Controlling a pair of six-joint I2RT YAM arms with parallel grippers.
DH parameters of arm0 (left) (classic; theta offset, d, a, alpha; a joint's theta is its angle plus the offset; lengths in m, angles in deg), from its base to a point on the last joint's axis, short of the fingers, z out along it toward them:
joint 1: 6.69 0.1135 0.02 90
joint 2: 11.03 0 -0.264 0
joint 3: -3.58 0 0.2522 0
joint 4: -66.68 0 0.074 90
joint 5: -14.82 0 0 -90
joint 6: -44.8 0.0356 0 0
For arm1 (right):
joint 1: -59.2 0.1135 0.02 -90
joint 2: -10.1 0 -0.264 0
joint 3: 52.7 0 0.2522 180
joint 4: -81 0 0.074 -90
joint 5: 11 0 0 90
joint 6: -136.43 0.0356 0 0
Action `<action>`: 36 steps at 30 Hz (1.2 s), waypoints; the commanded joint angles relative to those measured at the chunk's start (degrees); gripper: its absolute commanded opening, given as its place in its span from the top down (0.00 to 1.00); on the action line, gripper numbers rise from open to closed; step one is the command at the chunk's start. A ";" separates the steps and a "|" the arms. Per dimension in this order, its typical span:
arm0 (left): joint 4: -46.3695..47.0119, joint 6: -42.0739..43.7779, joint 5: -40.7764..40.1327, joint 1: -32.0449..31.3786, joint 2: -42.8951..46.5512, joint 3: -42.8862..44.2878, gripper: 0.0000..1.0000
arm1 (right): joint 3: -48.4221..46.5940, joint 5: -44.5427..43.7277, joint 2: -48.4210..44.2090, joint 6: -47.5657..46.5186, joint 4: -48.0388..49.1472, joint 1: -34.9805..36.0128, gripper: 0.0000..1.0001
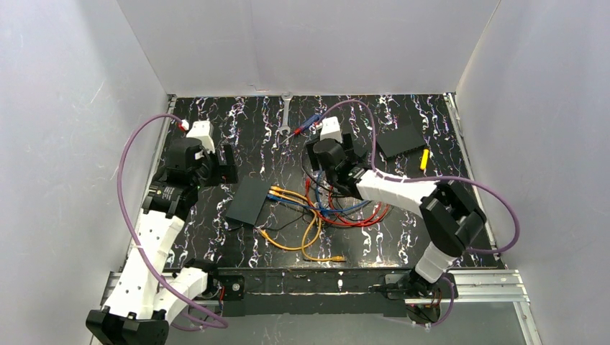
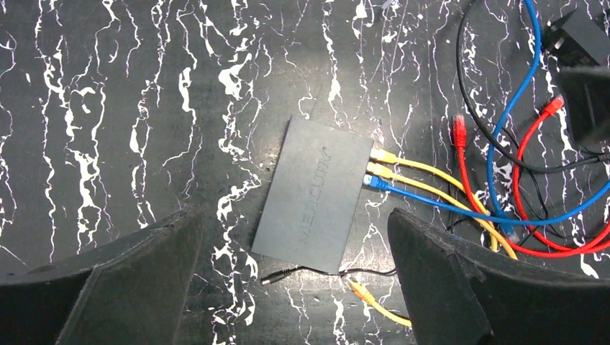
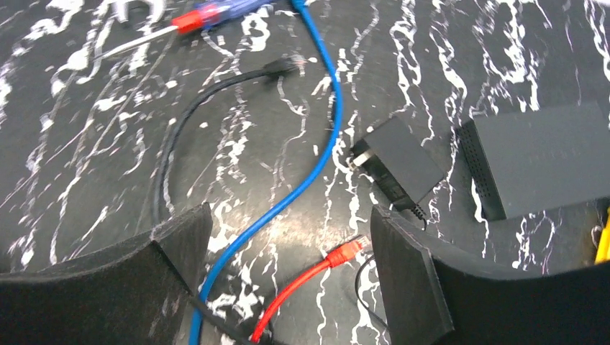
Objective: Insert the plug into the switch port
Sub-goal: Insert the connector into the switch port, then pick up the connector from the center of the board.
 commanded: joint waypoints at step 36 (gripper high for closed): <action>1.01 1.45 -4.65 -4.85 3.17 -2.24 0.02 | -13.40 -23.03 15.01 34.54 -13.79 -4.67 0.99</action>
